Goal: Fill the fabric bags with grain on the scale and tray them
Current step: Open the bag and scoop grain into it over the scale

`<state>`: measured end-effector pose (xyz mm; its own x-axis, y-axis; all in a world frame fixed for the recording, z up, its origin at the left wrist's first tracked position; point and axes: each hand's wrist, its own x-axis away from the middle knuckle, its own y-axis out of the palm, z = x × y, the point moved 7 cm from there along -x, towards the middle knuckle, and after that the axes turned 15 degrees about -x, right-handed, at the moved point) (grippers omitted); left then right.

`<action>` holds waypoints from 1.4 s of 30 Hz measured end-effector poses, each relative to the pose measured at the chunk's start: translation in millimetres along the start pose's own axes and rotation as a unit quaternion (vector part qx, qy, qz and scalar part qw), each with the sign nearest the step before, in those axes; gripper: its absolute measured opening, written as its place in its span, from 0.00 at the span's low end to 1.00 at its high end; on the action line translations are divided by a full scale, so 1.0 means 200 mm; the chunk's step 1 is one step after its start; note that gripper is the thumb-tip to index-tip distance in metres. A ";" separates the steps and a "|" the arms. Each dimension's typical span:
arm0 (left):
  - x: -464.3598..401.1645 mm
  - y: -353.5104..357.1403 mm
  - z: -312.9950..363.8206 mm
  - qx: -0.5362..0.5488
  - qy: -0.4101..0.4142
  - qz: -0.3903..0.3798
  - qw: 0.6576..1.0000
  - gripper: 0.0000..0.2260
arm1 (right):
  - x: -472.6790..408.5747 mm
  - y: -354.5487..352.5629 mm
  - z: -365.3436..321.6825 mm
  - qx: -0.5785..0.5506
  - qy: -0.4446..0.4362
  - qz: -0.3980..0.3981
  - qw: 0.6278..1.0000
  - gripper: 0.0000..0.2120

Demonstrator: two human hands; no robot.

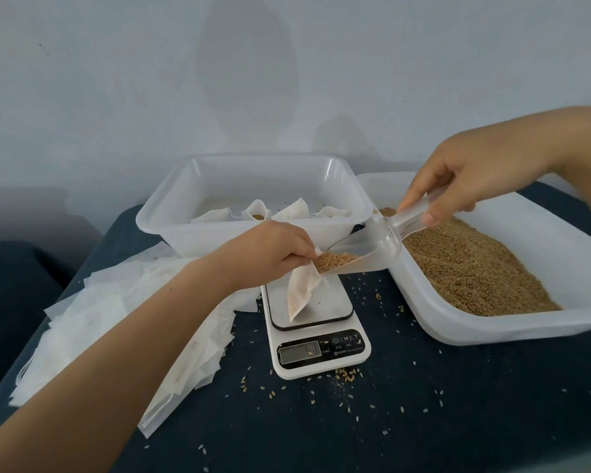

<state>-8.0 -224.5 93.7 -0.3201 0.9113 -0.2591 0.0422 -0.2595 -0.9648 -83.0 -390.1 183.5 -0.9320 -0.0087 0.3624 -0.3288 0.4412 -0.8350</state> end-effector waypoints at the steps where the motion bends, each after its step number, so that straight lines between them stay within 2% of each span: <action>1: 0.00 0.00 0.00 0.000 -0.001 0.001 1.000 0.08 | 0.00 0.00 0.00 -0.001 -0.001 -0.002 1.000 0.10; 15: 0.01 0.00 -0.03 0.013 -0.028 0.029 0.999 0.08 | 0.00 -0.05 -0.08 0.020 -0.011 0.010 1.000 0.11; 21: 0.02 0.00 -0.05 0.019 -0.033 0.036 0.999 0.07 | 0.02 -0.01 0.03 -0.029 -0.017 0.015 0.999 0.13; 26: 0.02 0.00 -0.06 0.019 -0.041 0.048 0.998 0.07 | 0.03 0.00 0.14 -0.089 -0.033 0.036 0.995 0.22; 30: 0.04 0.01 -0.08 0.017 -0.055 0.068 0.996 0.07 | 0.02 0.15 0.29 -0.112 -0.042 0.034 0.992 0.22; 35: 0.06 -0.01 -0.13 0.011 -0.081 0.087 0.993 0.07 | 0.00 0.32 0.41 -0.239 -0.076 0.104 0.963 0.18; 38: 0.06 -0.02 -0.16 0.007 -0.096 0.086 0.992 0.07 | -0.01 0.36 0.47 -0.294 -0.088 0.162 0.938 0.21; 42: 0.01 0.00 -0.17 -0.021 -0.103 0.024 0.994 0.08 | -0.02 0.41 0.54 -0.359 -0.089 0.213 0.904 0.24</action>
<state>24.3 -211.4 91.0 -0.5040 0.8117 -0.2952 0.1008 -0.2842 -0.9534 -122.7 -451.7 69.6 -0.9815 0.1833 -0.0549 0.1904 0.9067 -0.3765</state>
